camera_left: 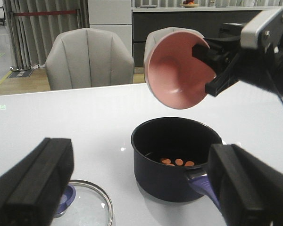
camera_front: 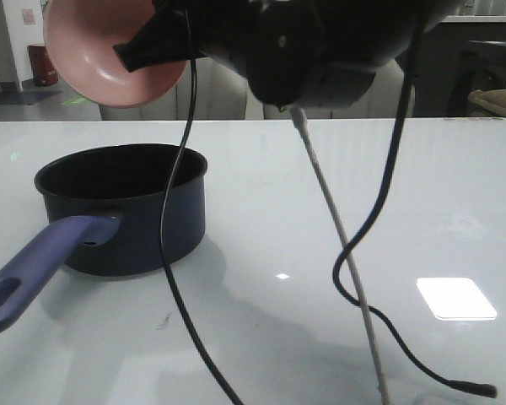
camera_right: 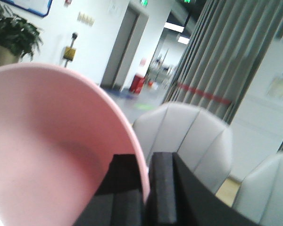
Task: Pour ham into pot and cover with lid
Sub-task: 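Tilt the pink bowl with the right gripper to pour slices into the saucepan, then carry the empty pink bowl back and set it down with the right gripper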
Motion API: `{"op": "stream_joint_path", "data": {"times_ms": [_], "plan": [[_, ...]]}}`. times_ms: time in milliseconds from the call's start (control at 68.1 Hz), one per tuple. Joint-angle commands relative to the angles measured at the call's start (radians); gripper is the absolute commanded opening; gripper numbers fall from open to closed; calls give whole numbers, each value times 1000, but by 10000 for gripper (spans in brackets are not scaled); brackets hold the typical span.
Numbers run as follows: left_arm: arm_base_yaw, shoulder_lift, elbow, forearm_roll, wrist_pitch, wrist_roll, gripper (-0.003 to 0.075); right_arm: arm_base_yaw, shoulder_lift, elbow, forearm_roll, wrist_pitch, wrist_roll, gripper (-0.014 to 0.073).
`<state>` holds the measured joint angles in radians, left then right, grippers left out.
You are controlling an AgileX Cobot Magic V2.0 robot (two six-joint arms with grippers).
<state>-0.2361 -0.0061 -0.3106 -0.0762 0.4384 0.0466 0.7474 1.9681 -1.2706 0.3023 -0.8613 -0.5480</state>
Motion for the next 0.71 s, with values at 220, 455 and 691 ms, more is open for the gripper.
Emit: {"op": "stream_joint_path", "data": {"times_ms": [220, 455, 691], "plan": [[-7, -16, -25, -8, -84, -4, 625, -62, -303, -25, 220, 530, 41, 130], [-7, -16, -25, -8, -84, -4, 625, -245, -416, -25, 251, 937, 41, 130], [-7, -16, -25, -8, -84, -4, 625, -485, -439, -24, 238, 1282, 42, 131]]}}
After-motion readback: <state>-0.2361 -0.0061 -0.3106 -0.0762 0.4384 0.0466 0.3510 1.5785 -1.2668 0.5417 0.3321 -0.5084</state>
